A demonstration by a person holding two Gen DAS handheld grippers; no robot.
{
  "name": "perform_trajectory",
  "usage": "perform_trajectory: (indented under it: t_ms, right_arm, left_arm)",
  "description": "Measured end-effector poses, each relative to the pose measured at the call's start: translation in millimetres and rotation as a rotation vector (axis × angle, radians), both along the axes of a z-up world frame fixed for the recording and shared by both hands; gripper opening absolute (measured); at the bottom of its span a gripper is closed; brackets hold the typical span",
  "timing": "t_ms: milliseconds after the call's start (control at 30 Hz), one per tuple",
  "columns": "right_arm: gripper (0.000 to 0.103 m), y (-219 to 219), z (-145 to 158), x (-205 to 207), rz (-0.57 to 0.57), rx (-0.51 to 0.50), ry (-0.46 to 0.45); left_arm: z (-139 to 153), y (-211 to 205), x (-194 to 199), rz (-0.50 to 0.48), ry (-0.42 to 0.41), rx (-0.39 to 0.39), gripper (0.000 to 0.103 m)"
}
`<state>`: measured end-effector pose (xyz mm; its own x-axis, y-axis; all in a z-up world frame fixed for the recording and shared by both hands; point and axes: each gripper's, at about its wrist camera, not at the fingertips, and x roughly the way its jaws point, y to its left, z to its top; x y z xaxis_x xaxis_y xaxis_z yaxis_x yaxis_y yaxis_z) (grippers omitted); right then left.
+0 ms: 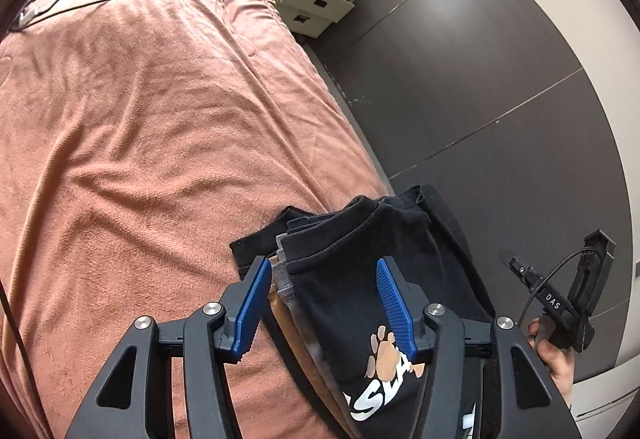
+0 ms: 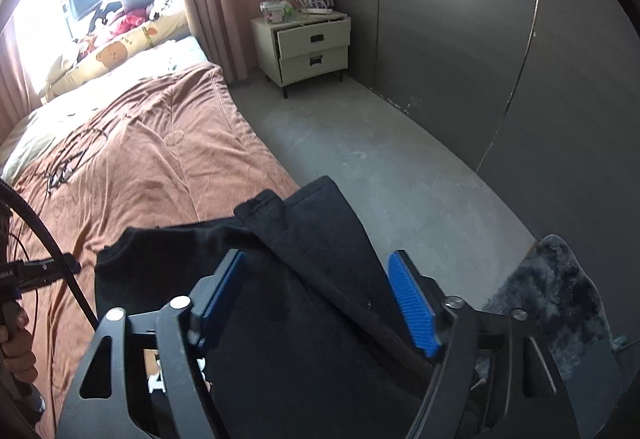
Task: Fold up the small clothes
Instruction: 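Lower the held shirt onto the folded stack with both tools, then open both tools to release the printed shirt onto the stack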
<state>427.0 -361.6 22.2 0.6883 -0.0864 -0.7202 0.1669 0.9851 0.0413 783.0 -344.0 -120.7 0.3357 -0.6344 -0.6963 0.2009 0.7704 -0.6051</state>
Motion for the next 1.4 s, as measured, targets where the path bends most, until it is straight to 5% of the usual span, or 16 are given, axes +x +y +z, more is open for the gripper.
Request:
perform_trajectory:
  t_ms: [100,400,833,1000,1267,1400]
  right_arm:
    - [0.037,0,-8,9,0.035,0.011,0.052]
    - [0.037,-1,-31,58,0.097,-0.044,0.178]
    - [0.037,-44,-38,140,-0.002,-0.02,0.199]
    - [0.037,-31,-25,122,-0.011,-0.079,0.166]
    - [0.037,-53,-13,26,-0.006,-0.032,0.095]
    - [0.027,-63,-17,-21,-0.021,0.0,0.058]
  left_arm:
    - [-7,-7,3,-0.019,-0.006,0.03,0.057]
    - [-46,-20,18,-0.028,0.007,0.112,0.057]
    - [-69,-8,28,0.0,0.047,0.042,0.069]
    - [-54,-10,21,-0.012,0.012,0.098,0.069]
    - [-37,-16,3,-0.049,-0.012,0.116,0.069]
    - [-35,-25,-11,-0.08,-0.014,0.127,0.069]
